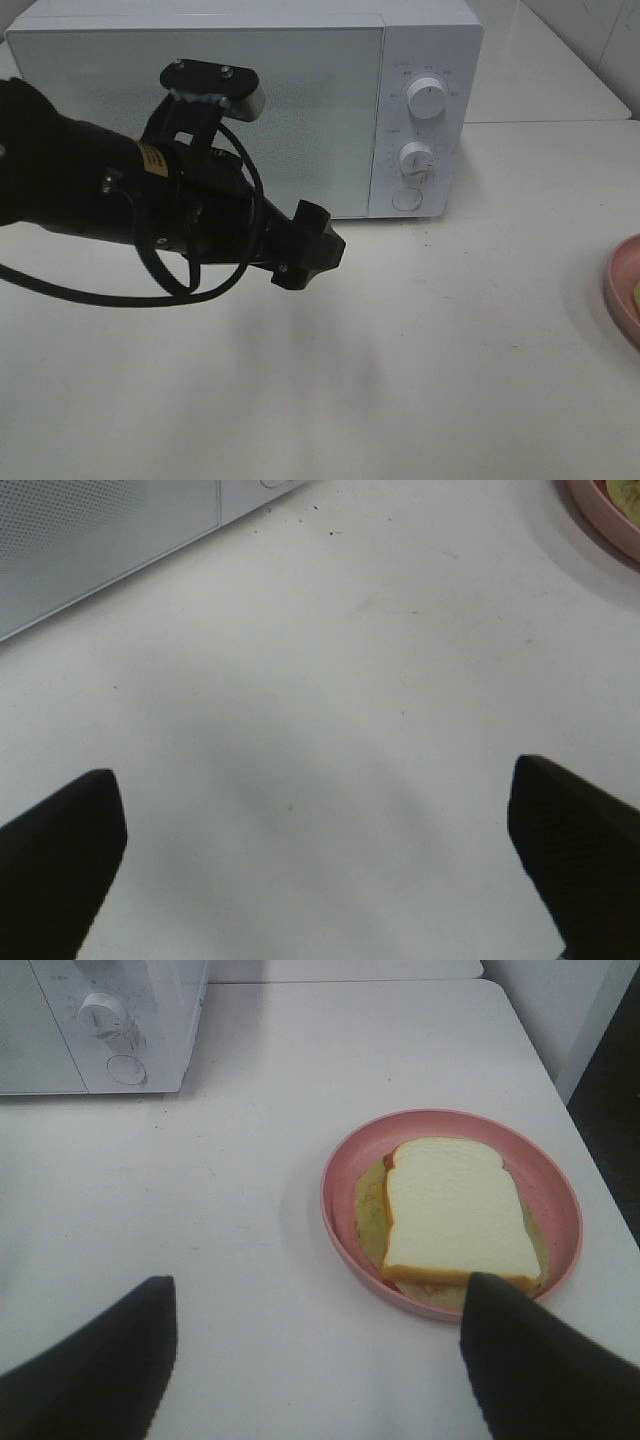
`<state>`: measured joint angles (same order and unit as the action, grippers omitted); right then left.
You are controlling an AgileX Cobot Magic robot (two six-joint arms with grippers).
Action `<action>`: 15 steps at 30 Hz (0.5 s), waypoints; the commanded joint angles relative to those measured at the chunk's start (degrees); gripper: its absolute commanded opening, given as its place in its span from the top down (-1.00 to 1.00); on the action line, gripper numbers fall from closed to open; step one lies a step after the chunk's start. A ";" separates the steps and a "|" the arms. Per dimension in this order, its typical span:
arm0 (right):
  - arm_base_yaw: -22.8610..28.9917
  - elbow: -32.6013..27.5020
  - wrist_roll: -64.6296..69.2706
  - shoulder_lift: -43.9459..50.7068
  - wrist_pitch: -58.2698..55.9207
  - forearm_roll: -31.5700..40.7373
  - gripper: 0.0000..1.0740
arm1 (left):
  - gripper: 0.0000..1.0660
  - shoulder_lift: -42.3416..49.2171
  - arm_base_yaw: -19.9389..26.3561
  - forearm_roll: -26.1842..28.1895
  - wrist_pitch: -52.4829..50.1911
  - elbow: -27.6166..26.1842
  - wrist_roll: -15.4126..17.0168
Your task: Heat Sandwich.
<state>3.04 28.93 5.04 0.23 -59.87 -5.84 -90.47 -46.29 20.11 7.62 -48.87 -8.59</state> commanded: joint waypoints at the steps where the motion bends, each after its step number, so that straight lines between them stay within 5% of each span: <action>1: -0.34 0.00 -0.46 1.49 0.34 0.11 -0.39 | -0.90 1.78 -0.17 -1.32 2.69 0.11 -0.06; 6: -0.34 0.00 -0.46 1.49 0.34 0.11 -0.39 | -0.90 4.81 2.69 -2.06 10.60 -0.11 0.23; 15: -0.34 0.00 -0.46 1.49 0.34 0.11 -0.39 | -0.90 8.71 16.04 -1.89 28.13 -0.11 0.23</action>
<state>3.04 28.93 5.04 0.23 -59.87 -5.84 -82.96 -32.26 18.45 32.20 -48.87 -8.59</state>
